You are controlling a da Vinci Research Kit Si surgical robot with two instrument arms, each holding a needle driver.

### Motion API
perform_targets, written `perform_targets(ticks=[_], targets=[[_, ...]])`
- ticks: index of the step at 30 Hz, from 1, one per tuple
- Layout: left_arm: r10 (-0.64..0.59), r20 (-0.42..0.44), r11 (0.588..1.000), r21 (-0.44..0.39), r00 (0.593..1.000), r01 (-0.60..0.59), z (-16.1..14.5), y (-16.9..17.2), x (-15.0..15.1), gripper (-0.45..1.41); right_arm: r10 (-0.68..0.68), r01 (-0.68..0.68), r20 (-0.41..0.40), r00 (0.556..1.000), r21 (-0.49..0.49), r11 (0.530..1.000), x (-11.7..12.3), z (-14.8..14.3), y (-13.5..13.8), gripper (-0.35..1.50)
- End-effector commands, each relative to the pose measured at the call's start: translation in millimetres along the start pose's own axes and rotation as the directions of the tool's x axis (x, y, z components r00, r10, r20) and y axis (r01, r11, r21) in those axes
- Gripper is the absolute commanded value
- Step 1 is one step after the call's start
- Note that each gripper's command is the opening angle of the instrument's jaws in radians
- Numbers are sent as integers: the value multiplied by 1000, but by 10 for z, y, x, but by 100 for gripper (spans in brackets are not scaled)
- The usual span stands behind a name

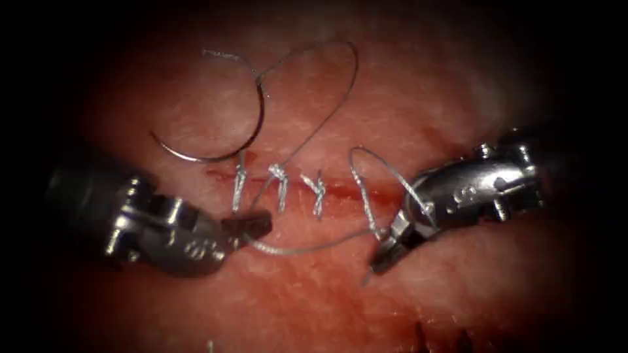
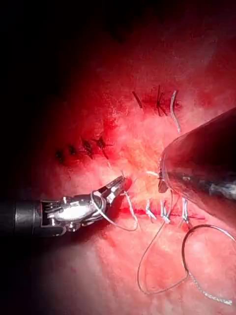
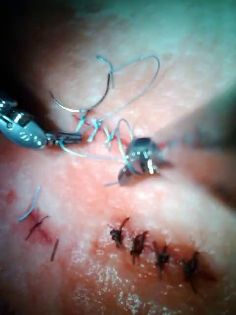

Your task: Wound Closure

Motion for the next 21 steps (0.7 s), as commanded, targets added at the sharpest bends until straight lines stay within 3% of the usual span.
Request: perform_targets(ticks=[1,3,7,13,21], targets=[[-3,-1,1000,-2,1000,3,-9,26,2,-45,63,-64,-38,997,-26,998,1,4,4,-35],[3,-8,1000,-7,1000,-3,-22,52,3,-45,149,-156,-97,984,-72,985,-1,-8,12,-35],[2,1,1000,-31,1000,-2,-33,81,-9,-45,194,-206,-121,973,-97,974,-1,-20,19,-35],[1,8,999,-51,1000,-1,-48,106,-26,-45,237,-263,-167,957,-154,953,-3,-48,35,-35],[4,6,998,-65,1000,-3,-83,133,-27,-45,286,-321,-178,942,-211,924,-19,-61,49,-35]])
